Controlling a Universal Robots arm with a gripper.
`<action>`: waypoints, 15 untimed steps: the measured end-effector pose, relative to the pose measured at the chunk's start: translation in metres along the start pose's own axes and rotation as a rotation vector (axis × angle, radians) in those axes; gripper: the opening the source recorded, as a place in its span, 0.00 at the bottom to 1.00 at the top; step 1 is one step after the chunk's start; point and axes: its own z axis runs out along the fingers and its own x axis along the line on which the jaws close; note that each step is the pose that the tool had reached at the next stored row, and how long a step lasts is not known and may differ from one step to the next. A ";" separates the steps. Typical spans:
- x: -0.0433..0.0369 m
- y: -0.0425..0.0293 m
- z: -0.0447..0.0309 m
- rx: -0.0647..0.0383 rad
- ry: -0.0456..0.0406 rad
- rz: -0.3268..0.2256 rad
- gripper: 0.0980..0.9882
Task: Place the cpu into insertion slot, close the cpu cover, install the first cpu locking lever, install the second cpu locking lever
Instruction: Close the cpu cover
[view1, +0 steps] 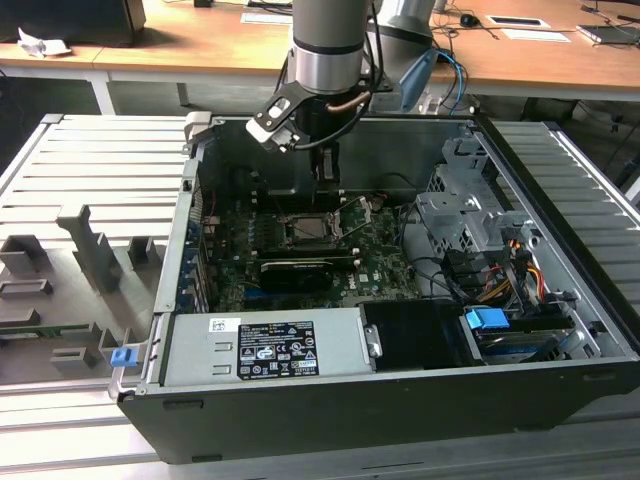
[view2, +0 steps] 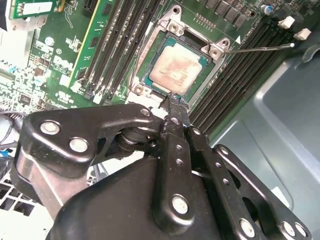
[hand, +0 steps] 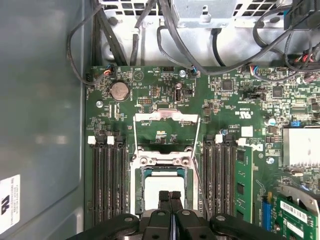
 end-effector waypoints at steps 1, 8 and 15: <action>0.0000 0.0000 -0.0011 0.000 0.0000 0.000 0.01; 0.0001 0.0063 -0.0027 0.000 -0.0001 0.000 0.01; 0.0012 0.0194 -0.0207 0.000 -0.0002 0.000 0.01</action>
